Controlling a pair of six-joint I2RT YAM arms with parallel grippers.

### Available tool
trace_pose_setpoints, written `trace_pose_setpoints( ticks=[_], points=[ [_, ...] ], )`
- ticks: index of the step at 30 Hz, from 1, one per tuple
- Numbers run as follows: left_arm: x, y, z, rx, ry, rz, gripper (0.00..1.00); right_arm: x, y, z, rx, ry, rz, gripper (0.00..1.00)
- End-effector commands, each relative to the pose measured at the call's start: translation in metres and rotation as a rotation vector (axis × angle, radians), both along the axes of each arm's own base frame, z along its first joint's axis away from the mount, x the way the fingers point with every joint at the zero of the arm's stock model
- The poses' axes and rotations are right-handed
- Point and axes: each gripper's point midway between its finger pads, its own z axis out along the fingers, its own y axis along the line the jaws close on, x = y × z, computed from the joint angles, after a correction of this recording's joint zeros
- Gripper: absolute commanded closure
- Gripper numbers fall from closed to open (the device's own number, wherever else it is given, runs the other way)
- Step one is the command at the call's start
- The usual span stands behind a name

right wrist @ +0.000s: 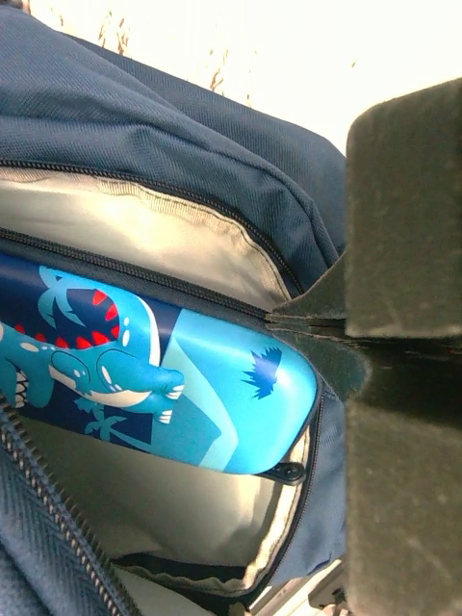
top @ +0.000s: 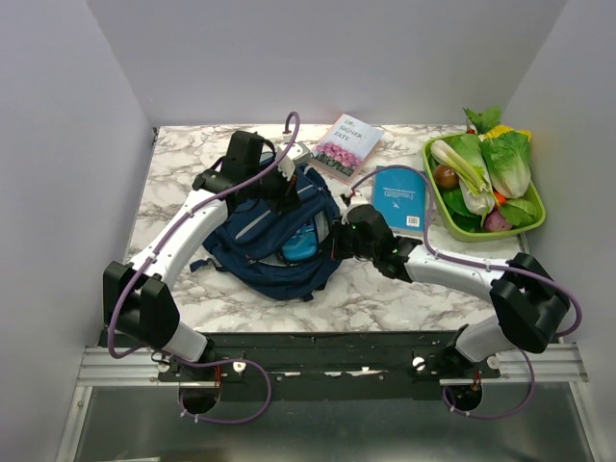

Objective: Pack the student bag
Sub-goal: Place the stationery in the student bag.

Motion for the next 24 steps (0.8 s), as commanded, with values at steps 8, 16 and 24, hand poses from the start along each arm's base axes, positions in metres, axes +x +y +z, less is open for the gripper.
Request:
trace_pose_setpoints(
  ticks=[8,16,24],
  points=[
    [-0.006,-0.014,0.027,-0.093,-0.048,-0.059,1.00,0.003,0.045,-0.001,0.003,-0.024,0.137,0.99],
    [-0.005,-0.016,0.032,-0.102,-0.049,-0.054,1.00,0.034,0.095,0.027,0.091,-0.127,0.142,0.99],
    [0.009,-0.017,0.022,-0.092,-0.041,-0.011,1.00,-0.015,0.051,0.059,-0.061,-0.373,0.026,0.49]
  ],
)
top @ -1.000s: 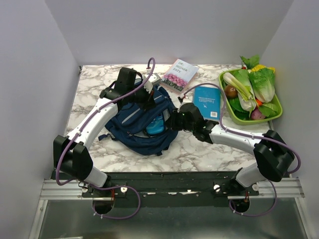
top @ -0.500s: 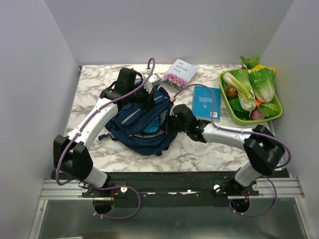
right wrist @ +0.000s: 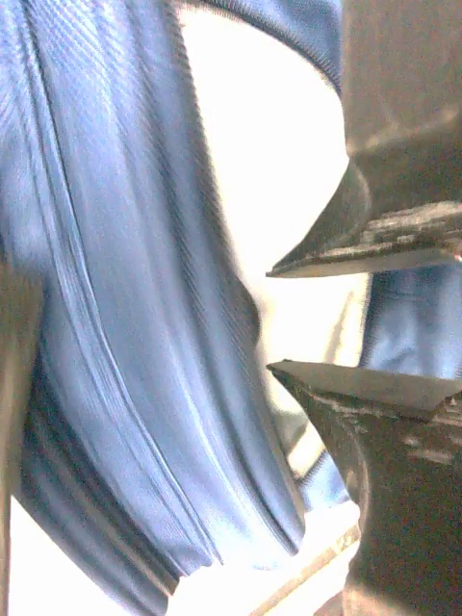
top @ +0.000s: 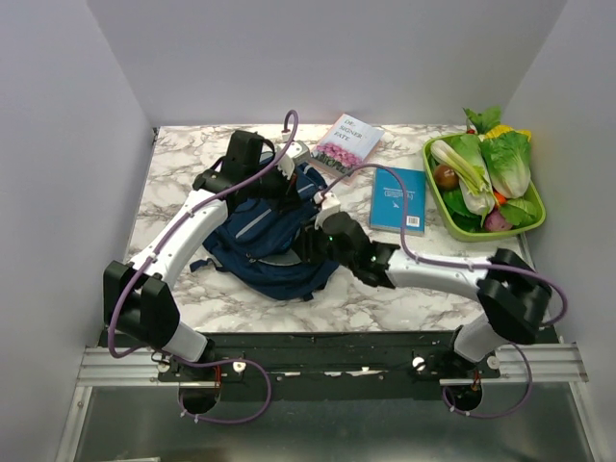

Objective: Pack the student bag
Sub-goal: Place the stationery in the student bag, then zip the student bag at the center of the board.

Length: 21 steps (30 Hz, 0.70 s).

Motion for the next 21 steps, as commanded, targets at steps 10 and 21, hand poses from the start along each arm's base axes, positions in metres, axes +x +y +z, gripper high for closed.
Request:
trace_pose_setpoints(
  ticks=[10,21],
  points=[
    [0.052,-0.053,0.023,-0.134,0.039,0.096,1.00,-0.072,-0.027,0.051,-0.115,-0.139,-0.121,0.35],
    [0.083,-0.055,0.038,-0.274,0.048,0.348,1.00,-0.066,0.040,0.064,-0.084,-0.124,-0.017,0.37]
  ],
)
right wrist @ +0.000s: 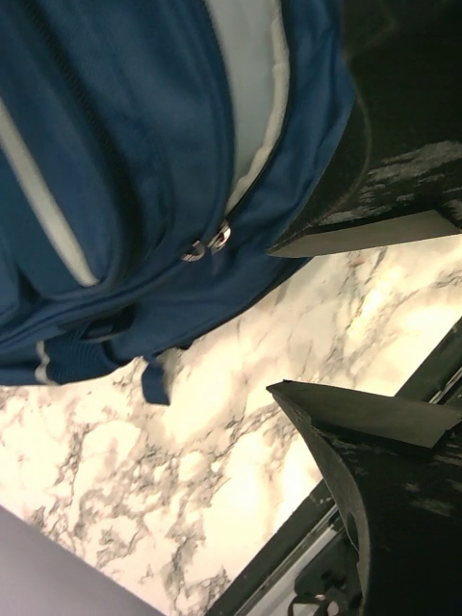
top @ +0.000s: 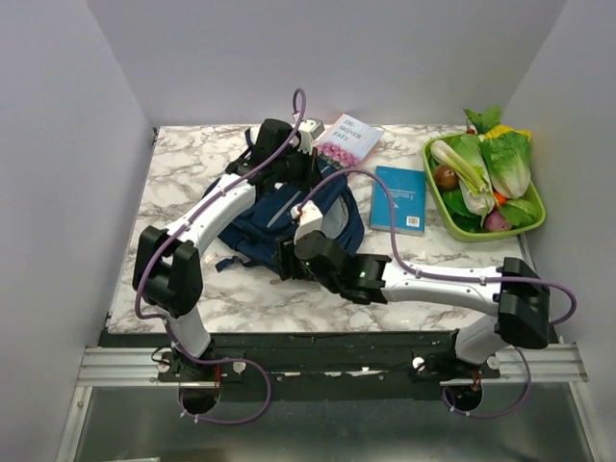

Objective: Pack the student bag
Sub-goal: Zip the student bag at the center of the board.

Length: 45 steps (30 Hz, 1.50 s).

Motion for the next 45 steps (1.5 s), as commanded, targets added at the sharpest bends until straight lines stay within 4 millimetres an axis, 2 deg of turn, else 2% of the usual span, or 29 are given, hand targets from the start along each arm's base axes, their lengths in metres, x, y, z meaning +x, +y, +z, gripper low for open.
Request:
trace_pose_setpoints(
  ticks=[1,6,11,19,25,29,34,35,36,38,42,43,45],
  points=[
    [0.015,-0.002,0.050,-0.135,-0.108,0.122,1.00,0.004,0.024,-0.003,-0.018,0.001,0.023,0.37],
    [0.016,-0.004,0.064,-0.160,-0.111,0.142,1.00,0.008,0.021,-0.027,-0.096,0.053,-0.026,0.38],
    [0.017,-0.011,0.077,-0.197,-0.114,0.145,1.00,0.010,0.014,-0.038,-0.115,0.096,-0.071,0.39],
    [0.010,-0.010,0.077,-0.195,-0.099,0.135,1.00,0.031,0.000,-0.061,-0.056,0.202,-0.160,0.41],
    [0.008,-0.009,0.080,-0.199,-0.109,0.131,1.00,0.047,0.014,-0.054,-0.022,0.172,-0.164,0.41],
    [0.009,-0.010,0.081,-0.195,-0.117,0.126,1.00,0.049,0.022,-0.065,-0.040,0.183,-0.161,0.43],
    [0.007,-0.013,0.081,-0.201,-0.111,0.108,1.00,0.060,0.018,-0.071,-0.071,0.164,-0.226,0.48],
    [0.006,-0.014,0.082,-0.204,-0.110,0.102,1.00,0.065,0.020,-0.067,-0.067,0.153,-0.244,0.49],
    [0.005,-0.014,0.083,-0.208,-0.110,0.100,1.00,0.070,0.015,-0.074,-0.100,0.143,-0.283,0.50],
    [0.001,-0.015,0.082,-0.212,-0.103,0.093,1.00,0.075,0.014,-0.076,-0.105,0.133,-0.312,0.52],
    [-0.008,-0.011,0.077,-0.181,-0.103,0.066,0.99,0.081,0.017,-0.078,-0.105,0.122,-0.329,0.60],
    [-0.010,-0.007,0.072,-0.164,-0.099,0.064,0.95,0.080,0.016,-0.077,-0.104,0.120,-0.330,0.65],
    [-0.014,0.002,0.068,-0.121,-0.121,0.053,0.75,0.080,0.014,-0.074,-0.091,0.116,-0.331,0.71]
  ],
)
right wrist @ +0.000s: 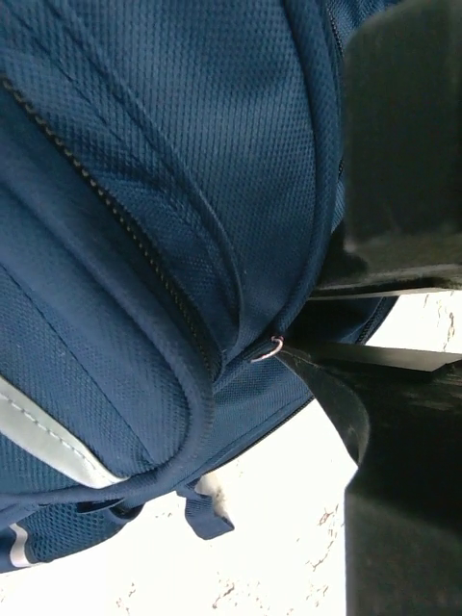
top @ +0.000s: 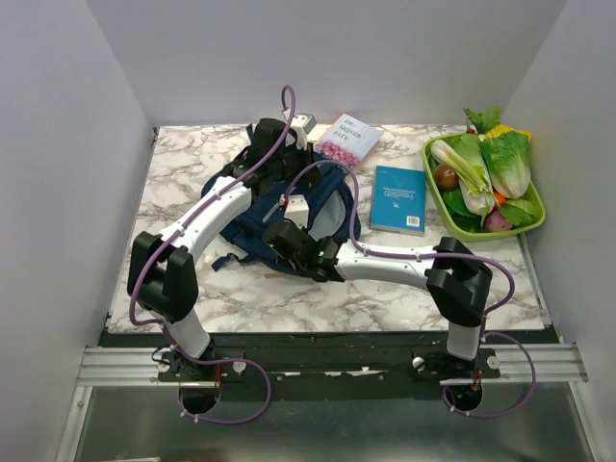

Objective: Pack the student bag
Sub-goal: Zip the student bag at the center of the board.

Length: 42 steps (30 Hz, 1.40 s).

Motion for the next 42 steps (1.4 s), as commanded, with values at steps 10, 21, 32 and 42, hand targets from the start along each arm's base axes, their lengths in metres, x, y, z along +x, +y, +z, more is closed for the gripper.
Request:
trace_pose_setpoints(
  ticks=[10,21,32,42],
  points=[
    [-0.031,0.090,0.031,0.133,-0.250,-0.225,0.39,0.002,-0.035,0.006,0.032,-0.060,-0.081,0.99],
    [-0.117,0.112,-0.066,0.286,-0.341,-0.780,0.40,0.001,-0.042,0.002,0.039,-0.047,-0.104,0.99],
    [-0.099,0.121,-0.084,0.413,-0.496,-0.855,0.34,0.001,-0.051,-0.008,0.061,0.002,-0.130,0.99],
    [-0.084,0.110,-0.086,0.512,-0.688,-0.836,0.01,0.002,-0.057,-0.012,0.077,0.030,-0.145,0.99]
  ],
)
